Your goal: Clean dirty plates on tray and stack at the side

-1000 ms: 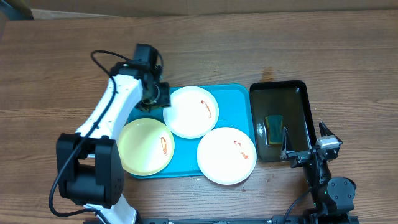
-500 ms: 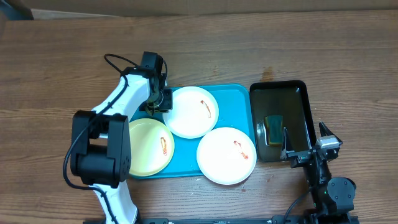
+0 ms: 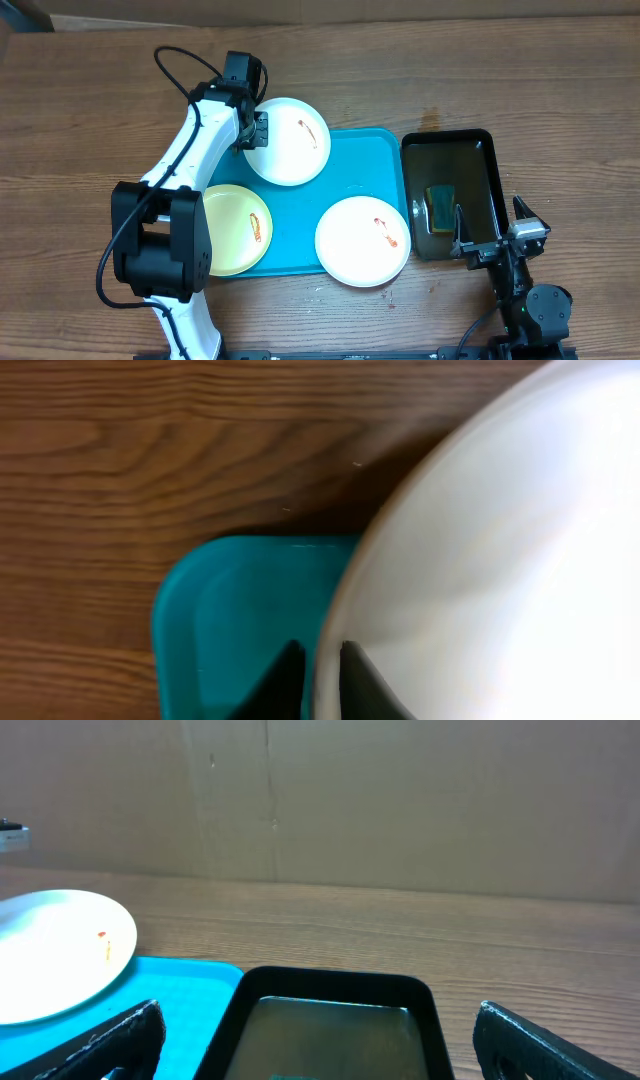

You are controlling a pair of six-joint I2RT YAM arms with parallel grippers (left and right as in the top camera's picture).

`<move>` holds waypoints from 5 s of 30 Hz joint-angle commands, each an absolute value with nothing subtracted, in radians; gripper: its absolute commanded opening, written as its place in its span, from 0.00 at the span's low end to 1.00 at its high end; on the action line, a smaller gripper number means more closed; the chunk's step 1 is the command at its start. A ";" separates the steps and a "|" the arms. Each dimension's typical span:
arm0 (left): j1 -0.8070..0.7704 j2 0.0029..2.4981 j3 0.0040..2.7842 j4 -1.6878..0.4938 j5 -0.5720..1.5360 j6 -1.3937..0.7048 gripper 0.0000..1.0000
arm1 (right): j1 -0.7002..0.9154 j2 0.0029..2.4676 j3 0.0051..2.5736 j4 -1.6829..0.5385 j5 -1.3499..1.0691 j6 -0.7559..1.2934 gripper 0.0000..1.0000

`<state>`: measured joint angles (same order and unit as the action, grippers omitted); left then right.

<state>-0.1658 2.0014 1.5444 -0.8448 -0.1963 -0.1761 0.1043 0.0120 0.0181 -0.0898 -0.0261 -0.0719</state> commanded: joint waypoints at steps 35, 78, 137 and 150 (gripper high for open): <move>-0.118 2.001 1.496 -0.884 -0.003 -0.225 0.59 | 0.098 0.003 0.008 -0.080 -0.063 -0.075 1.00; -0.118 2.001 1.484 -0.838 0.131 -0.176 0.06 | 0.113 1.597 1.253 -1.269 -0.148 0.162 0.80; -0.118 2.001 1.475 -0.836 0.128 -0.180 0.36 | 0.142 1.633 0.841 -0.653 -0.124 0.289 0.04; -0.119 2.008 1.473 -0.804 0.121 -0.187 0.34 | 0.140 1.608 1.073 -0.965 -0.113 0.284 0.04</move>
